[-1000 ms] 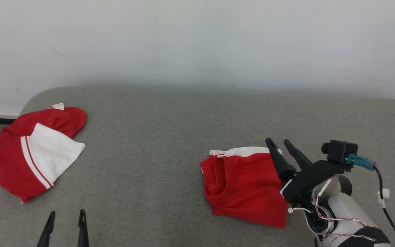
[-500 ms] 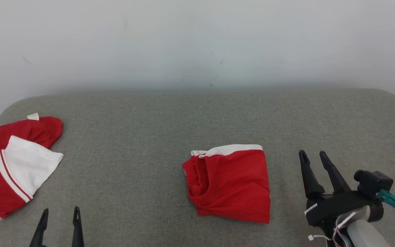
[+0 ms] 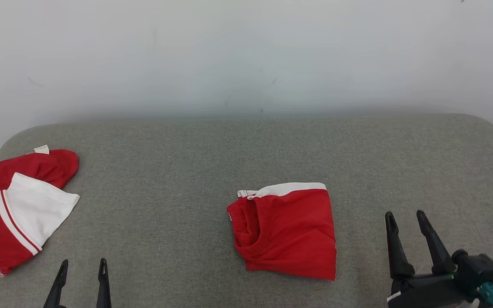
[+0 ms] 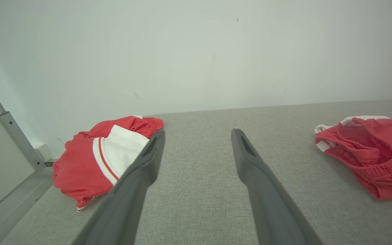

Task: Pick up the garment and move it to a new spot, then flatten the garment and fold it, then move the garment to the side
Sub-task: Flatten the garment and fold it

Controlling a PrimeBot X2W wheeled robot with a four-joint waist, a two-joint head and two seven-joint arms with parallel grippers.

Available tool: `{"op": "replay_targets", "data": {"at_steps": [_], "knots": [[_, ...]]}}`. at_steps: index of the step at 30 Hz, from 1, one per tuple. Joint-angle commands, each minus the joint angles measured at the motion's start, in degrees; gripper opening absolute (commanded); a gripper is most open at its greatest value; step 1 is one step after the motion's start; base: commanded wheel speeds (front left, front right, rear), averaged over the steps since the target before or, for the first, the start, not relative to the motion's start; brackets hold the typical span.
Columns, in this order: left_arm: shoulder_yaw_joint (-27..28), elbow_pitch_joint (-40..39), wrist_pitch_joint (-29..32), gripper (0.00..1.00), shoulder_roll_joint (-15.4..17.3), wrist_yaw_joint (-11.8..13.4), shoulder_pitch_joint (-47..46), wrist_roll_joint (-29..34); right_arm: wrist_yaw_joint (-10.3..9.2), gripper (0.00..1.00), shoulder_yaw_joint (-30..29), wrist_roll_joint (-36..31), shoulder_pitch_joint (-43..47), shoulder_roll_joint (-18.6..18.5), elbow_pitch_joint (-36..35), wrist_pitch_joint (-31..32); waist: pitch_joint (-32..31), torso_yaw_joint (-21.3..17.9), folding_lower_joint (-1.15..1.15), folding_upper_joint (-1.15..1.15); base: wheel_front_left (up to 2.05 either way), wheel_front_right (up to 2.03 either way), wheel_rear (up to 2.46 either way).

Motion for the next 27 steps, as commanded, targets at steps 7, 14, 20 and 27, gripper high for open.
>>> {"op": "replay_targets", "data": {"at_steps": [7, 14, 20, 27], "knots": [[-0.6, -0.7, -0.2, 1.00, 0.6, -0.2, 0.7, 0.6, -0.14, 1.00, -1.2, -5.7, 5.6, 3.5, -4.5, -0.3, -0.5, 0.5, 0.00, 0.00, 0.00, 0.00, 0.00], [-1.5, 0.3, -0.2, 1.00, 0.8, -0.7, 1.3, -0.8, -0.14, 1.00, -0.4, -7.1, 7.4, 4.7, -5.0, -0.3, -1.0, 0.5, 0.00, 0.00, 0.00, 0.00, 0.00], [-1.9, 1.4, -0.2, 1.00, 1.4, -0.5, 1.0, -0.5, -0.14, 1.00, -0.4, -8.4, 8.0, 5.3, -5.3, -0.3, -1.3, 0.8, 0.00, 0.00, 0.00, 0.00, 0.00], [-1.8, 1.9, -0.2, 1.00, 1.6, 0.6, 0.9, 0.1, -0.14, 1.00, -0.3, -9.6, 8.1, 5.5, -4.5, -0.3, -1.4, 1.1, 0.00, 0.00, 0.00, 0.00, 0.00]]}}
